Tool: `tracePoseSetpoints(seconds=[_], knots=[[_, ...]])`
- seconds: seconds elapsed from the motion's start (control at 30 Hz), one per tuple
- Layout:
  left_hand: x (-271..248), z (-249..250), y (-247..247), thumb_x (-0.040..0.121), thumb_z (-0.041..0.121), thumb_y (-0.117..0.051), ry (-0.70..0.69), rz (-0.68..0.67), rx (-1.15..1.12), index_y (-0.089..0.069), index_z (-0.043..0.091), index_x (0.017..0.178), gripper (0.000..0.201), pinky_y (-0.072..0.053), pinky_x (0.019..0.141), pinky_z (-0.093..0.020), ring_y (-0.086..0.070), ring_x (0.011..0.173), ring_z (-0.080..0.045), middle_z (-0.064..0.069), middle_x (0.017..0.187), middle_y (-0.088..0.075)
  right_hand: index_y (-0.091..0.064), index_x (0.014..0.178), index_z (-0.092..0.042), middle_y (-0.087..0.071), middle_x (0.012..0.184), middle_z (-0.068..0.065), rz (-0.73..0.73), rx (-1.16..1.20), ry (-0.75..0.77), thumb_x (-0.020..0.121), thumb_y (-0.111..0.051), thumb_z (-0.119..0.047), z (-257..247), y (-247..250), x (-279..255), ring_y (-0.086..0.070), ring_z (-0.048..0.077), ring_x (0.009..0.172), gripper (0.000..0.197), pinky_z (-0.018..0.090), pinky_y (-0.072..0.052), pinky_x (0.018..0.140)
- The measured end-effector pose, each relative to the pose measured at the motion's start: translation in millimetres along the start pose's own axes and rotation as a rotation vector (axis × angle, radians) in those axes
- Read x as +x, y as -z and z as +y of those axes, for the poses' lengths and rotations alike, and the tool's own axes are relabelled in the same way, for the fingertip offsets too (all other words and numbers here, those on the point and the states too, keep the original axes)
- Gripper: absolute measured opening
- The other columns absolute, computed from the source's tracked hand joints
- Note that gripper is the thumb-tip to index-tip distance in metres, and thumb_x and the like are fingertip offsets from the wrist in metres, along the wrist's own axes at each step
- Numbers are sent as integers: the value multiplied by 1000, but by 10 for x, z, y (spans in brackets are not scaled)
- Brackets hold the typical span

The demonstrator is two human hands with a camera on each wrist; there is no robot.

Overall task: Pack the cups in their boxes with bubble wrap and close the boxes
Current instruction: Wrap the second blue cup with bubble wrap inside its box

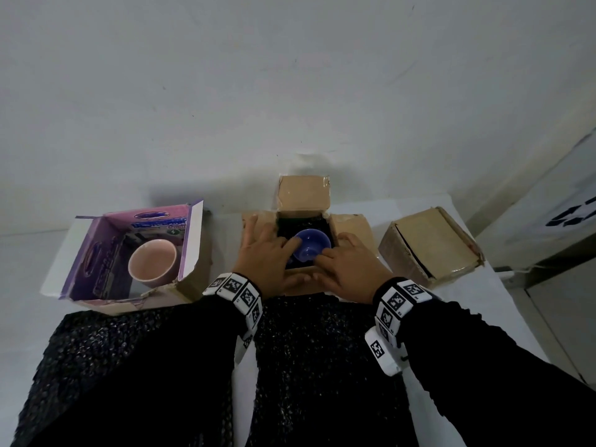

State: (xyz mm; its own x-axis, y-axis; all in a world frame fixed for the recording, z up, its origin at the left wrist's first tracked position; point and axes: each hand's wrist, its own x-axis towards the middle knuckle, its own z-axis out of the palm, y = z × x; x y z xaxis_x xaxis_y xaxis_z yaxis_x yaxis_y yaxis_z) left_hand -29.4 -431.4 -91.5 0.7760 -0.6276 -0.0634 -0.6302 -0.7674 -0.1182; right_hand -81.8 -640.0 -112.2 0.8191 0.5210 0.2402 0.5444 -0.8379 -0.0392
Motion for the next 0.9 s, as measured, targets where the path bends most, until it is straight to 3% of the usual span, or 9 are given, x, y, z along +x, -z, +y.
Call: tracePoseSetpoints(seconds=[0.07,0.23,0.4,0.47,0.57,0.63,0.77,0.83,0.9], knots=[[-60,10,-48,77,80,-24,-16,29,-7,-60,28,104,68,-1,111,-62,-46,119,-27,8,102,-64,-65,97,-22,-66,73,-4,0,-25,-20,91,-41,-43,4,13,-23,-61,25,73,32,50,-37,97],[-57,71,2,70,88,-19,89,-50,-13,-56,31,93,71,14,109,-62,-22,140,-29,13,108,-62,-63,104,-27,-66,77,-4,-66,1,-92,92,-40,-47,-12,34,-50,-56,24,95,33,61,-22,105],[49,105,30,70,89,-24,90,-28,26,-37,29,128,85,29,100,-58,-19,142,-26,2,123,-59,-64,100,-20,-62,90,6,-221,-7,-190,89,-26,-52,-50,35,-22,-49,26,109,51,60,-14,108],[48,129,56,69,90,-19,104,-13,51,-44,30,125,86,29,100,-59,-24,140,-26,3,119,-62,-63,101,-17,-63,94,8,-259,-30,-204,89,-22,-52,-62,65,3,-48,26,111,54,58,-14,107],[-32,165,113,72,83,-32,103,16,43,-55,30,105,67,15,109,-59,-37,130,-23,10,108,-61,-61,101,-17,-65,95,5,-224,-38,-179,91,-43,-46,-77,96,-17,-49,27,108,35,53,-17,102],[-128,198,96,77,71,-44,58,34,26,-57,28,107,55,-5,113,-55,-42,122,-22,8,113,-58,-58,99,-20,-62,96,0,-106,-27,-161,84,-53,-40,-97,140,-91,-51,25,101,25,48,-25,95],[-397,302,-15,80,51,-38,-8,140,-141,-61,20,110,50,-39,95,-41,-53,106,-24,0,116,-61,-53,92,-17,-55,92,3,92,44,-116,83,-58,-29,-302,238,-329,-47,25,85,16,37,-35,71],[-529,336,-54,80,44,-47,-25,194,-199,-60,20,115,45,-42,93,-40,-57,106,-23,0,120,-62,-50,90,-20,-55,87,0,-15,127,-150,84,-57,-38,-439,189,-498,-51,24,83,21,34,-31,67],[-644,348,-93,78,43,-58,-40,167,-214,-57,21,121,48,-37,101,-41,-54,118,-22,0,134,-56,-47,102,-23,-57,96,-2,-271,161,-311,79,-53,-63,-558,73,-704,-53,23,93,47,36,-32,73]])
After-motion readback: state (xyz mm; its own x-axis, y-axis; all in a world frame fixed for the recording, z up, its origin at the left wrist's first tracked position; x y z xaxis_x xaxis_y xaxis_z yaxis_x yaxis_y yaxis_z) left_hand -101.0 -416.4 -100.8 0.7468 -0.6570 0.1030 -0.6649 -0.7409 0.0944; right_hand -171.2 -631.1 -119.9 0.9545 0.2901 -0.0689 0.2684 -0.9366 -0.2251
